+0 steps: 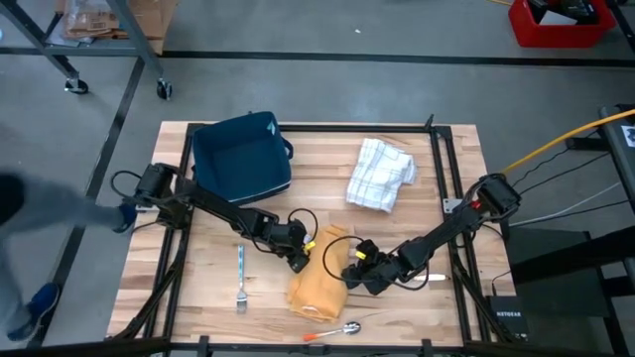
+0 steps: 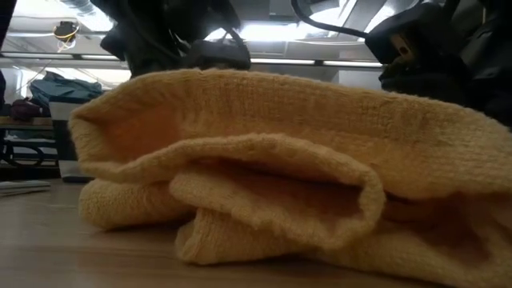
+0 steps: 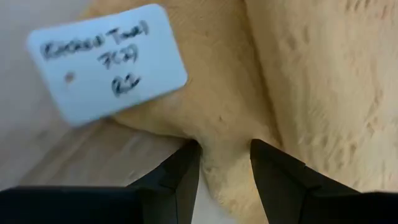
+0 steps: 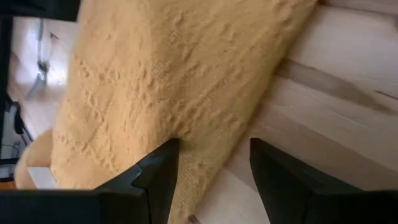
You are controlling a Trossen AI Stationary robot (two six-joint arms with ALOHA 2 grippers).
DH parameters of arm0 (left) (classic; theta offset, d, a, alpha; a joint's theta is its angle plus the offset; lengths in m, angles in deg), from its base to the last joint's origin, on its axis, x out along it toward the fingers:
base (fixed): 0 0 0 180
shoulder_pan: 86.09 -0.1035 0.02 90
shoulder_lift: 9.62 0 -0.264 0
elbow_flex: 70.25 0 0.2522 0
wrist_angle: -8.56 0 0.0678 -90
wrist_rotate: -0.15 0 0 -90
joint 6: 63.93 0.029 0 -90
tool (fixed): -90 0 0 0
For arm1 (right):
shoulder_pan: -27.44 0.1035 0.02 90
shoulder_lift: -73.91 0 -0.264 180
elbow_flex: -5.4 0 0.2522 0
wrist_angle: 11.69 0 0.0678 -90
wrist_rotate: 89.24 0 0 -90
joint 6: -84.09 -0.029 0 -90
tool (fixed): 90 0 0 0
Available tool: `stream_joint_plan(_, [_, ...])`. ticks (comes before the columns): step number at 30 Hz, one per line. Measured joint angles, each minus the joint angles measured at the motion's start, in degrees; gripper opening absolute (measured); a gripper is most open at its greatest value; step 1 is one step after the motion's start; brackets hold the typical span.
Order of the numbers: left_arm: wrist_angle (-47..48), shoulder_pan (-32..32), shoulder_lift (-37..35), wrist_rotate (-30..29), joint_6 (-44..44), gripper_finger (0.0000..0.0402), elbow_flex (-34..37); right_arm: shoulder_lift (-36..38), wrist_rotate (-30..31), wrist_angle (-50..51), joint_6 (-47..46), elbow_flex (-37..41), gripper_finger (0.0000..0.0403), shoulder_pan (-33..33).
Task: Fold towel
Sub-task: Stack the yellow towel on the white patterned towel
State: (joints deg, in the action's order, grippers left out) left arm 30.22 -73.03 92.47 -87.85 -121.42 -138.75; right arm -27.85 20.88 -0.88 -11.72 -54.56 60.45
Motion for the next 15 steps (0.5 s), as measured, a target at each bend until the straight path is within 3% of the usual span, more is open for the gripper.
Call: stream_joint_plan(15, [-14.83, 0.02, 5.48, 4.39, -2.51, 0.0136, -0.02, -3.63, 1.74, -9.37, 2.25, -0.06, 0.0194, -2.30])
